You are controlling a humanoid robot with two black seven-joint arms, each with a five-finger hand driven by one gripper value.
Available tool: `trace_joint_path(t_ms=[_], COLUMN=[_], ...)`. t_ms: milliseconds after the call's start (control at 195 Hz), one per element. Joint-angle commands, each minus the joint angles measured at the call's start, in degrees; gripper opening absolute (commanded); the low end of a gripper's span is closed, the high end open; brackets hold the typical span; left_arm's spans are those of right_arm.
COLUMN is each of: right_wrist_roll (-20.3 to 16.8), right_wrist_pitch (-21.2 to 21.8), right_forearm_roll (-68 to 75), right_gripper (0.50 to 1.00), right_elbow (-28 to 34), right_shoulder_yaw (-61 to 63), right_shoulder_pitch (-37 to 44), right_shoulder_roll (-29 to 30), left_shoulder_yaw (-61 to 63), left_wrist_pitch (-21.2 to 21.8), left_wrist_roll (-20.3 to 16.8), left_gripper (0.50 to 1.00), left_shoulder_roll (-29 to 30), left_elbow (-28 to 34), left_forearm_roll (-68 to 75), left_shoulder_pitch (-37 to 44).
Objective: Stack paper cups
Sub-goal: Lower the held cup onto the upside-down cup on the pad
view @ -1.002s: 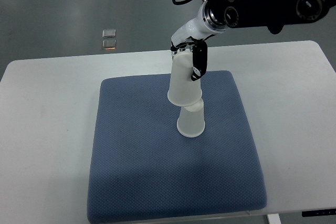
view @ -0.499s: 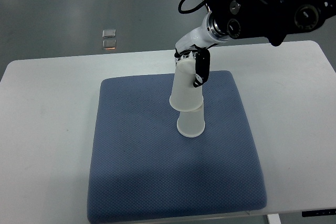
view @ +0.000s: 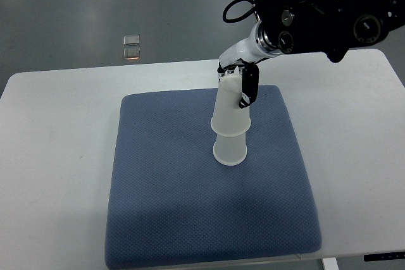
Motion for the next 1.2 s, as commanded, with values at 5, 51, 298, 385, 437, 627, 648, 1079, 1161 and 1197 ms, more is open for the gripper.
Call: trace_joint_path(t_ms=[5, 51, 298, 385, 437, 627, 648, 1079, 1161, 1197], right_wrist_roll=[0.0, 0.0, 0.0, 0.0, 0.0, 0.0, 0.0, 0.0, 0.0, 0.0], right_wrist_pitch=[-0.3, -0.5, -1.2, -1.4, -1.4, -2.1, -2.2, -4.0, -4.2, -4.5], right_forearm_roll=[0.0, 0.0, 0.0, 0.0, 0.0, 0.0, 0.0, 0.1, 0.1, 0.0], right_gripper=[0.643, 0.643, 0.674, 0.684, 0.688, 0.697, 0.697, 0.748, 0.752, 0.754], right_elbow=[0.0, 0.0, 0.0, 0.0, 0.0, 0.1, 0.1, 0.3, 0.3, 0.3], right_shoulder_yaw=[-0.1, -0.1, -0.8, -0.9, -0.9, -0.8, -0.9, -0.8, -0.8, -0.8], right_shoulder_pitch=[-0.5, -0.6, -1.5, -2.1, -2.2, -2.8, -2.8, -5.0, -5.5, -5.7], right_shoulder_roll=[0.0, 0.0, 0.0, -0.3, -0.3, -0.2, -0.2, 0.1, 0.1, 0.1], left_shoulder_yaw=[0.0, -0.1, -0.1, -0.1, -0.1, -0.1, -0.1, -0.1, -0.1, -0.1], left_wrist_pitch=[0.0, 0.0, 0.0, 0.0, 0.0, 0.0, 0.0, 0.0, 0.0, 0.0], left_wrist_roll=[0.0, 0.0, 0.0, 0.0, 0.0, 0.0, 0.0, 0.0, 0.0, 0.0], left_gripper=[1.0, 1.0, 1.0, 1.0, 1.0, 1.0, 1.0, 1.0, 1.0, 1.0], left_shoulder_roll=[0.0, 0.0, 0.0, 0.0, 0.0, 0.0, 0.0, 0.0, 0.0, 0.0], left_elbow=[0.0, 0.0, 0.0, 0.0, 0.0, 0.0, 0.0, 0.0, 0.0, 0.0], left_forearm_roll=[0.0, 0.0, 0.0, 0.0, 0.0, 0.0, 0.0, 0.0, 0.0, 0.0], left_shoulder_pitch=[0.0, 0.0, 0.0, 0.0, 0.0, 0.0, 0.0, 0.0, 0.0, 0.0])
